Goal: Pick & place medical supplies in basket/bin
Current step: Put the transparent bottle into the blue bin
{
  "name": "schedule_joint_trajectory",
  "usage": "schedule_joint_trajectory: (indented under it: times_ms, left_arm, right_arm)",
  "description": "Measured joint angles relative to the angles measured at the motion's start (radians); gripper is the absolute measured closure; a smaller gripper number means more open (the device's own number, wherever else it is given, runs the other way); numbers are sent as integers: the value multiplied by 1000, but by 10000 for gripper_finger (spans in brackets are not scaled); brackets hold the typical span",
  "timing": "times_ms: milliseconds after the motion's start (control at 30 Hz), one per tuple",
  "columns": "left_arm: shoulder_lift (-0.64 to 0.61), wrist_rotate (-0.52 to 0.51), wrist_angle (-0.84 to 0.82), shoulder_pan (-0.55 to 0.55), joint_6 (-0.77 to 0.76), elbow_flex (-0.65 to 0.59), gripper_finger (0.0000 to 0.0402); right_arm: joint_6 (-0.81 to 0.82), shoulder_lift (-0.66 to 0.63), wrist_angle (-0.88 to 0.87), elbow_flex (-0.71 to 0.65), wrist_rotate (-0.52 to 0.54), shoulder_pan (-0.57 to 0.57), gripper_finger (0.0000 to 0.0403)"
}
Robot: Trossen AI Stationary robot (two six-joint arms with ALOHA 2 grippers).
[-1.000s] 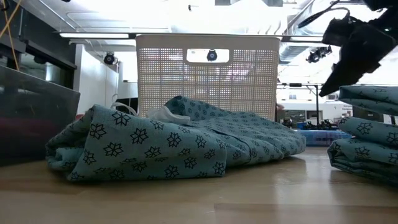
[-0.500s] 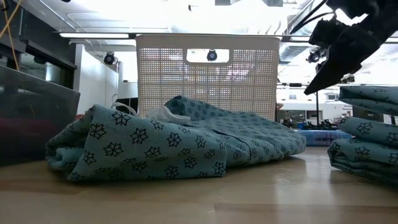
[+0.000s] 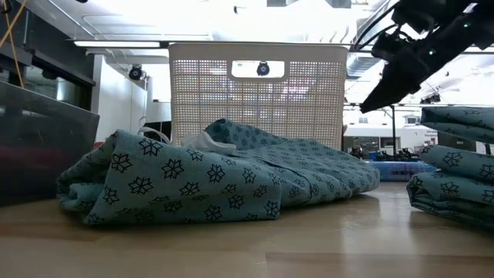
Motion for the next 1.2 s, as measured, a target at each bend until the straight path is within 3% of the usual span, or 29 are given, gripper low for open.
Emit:
schedule_joint_trajectory:
  times_ms: [200, 400, 767, 1200]
  left_arm:
    - [0, -1, 0, 0, 0, 0, 147]
    - [0, -1, 0, 0, 0, 0, 147]
    - [0, 1, 0, 0, 0, 0, 147]
    - [0, 1, 0, 0, 0, 0, 147]
  right_arm:
    - [-283, 100, 80, 0, 54, -38, 162]
    - [-512, 251, 202, 0, -78, -128, 162]
    - [-692, 422, 246, 0, -470, -344, 162]
    - [-824, 511, 265, 0, -537, -443, 162]
